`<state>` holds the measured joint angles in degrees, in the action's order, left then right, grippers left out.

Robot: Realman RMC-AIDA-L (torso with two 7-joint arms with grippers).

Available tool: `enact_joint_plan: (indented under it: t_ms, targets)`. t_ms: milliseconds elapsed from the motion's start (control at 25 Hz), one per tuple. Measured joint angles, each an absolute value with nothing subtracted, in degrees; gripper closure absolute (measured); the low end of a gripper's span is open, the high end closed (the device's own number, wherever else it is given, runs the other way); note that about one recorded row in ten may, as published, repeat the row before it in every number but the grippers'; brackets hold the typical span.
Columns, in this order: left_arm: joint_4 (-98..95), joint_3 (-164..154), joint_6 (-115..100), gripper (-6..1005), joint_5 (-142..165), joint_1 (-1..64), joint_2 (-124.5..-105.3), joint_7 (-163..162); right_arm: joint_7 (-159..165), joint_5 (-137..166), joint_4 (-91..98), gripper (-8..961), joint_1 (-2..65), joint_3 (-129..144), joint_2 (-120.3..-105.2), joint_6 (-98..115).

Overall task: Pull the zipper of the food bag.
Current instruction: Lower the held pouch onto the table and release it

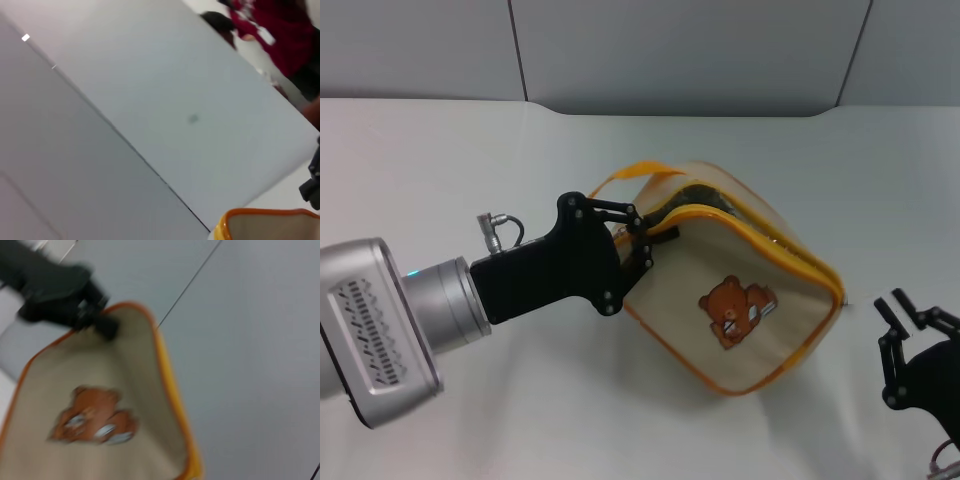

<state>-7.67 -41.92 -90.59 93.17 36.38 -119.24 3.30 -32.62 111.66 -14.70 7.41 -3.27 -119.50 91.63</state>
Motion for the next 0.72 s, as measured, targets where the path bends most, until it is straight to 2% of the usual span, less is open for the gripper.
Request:
enact_joint_plan:
  t_ms: [200, 320, 520, 640, 720]
  targets:
    - [-1.9, -41.8, -90.1, 929, 88.9, 34.7, -119.25, 0.9, -20.2, 113.5, -12.4, 865, 8.4, -2.6, -119.29, 92.9]
    - [0.6, -41.4, -89.1, 929, 87.5, 33.9, -119.27, 0.3, -9.6, 116.2, -8.6, 686, 9.5, -2.2, -119.18, 95.0]
    - [1.6, -39.3, -88.2, 929, 87.1, 32.5, -119.27, -7.8, 17.9, 123.5, 5.3, 457, 13.5, -2.2, -119.17, 102.4]
    - [0.7, -38.6, -88.0, 912, 87.2, 31.9, -119.07, -15.6, 30.8, 129.4, 12.9, 401, 17.0, -2.2, -119.18, 106.0]
    - [-1.2, -39.2, -88.1, 830, 87.5, 31.0, -118.86, -20.7, 35.4, 132.8, 15.7, 363, 19.0, -2.2, -119.1, 107.3]
